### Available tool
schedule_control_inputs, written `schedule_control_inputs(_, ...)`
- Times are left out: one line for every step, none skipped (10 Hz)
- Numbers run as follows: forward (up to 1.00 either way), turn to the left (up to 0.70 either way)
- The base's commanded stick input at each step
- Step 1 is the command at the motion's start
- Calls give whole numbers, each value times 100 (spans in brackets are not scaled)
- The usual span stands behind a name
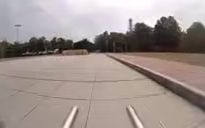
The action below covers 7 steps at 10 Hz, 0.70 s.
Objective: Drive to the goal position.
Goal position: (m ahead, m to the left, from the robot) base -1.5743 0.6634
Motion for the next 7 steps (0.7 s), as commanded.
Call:
schedule_control_inputs(70,0)
schedule_control_inputs(70,0)
schedule_control_inputs(70,0)
schedule_control_inputs(70,0)
schedule_control_inputs(70,0)
schedule_control_inputs(70,0)
schedule_control_inputs(70,0)
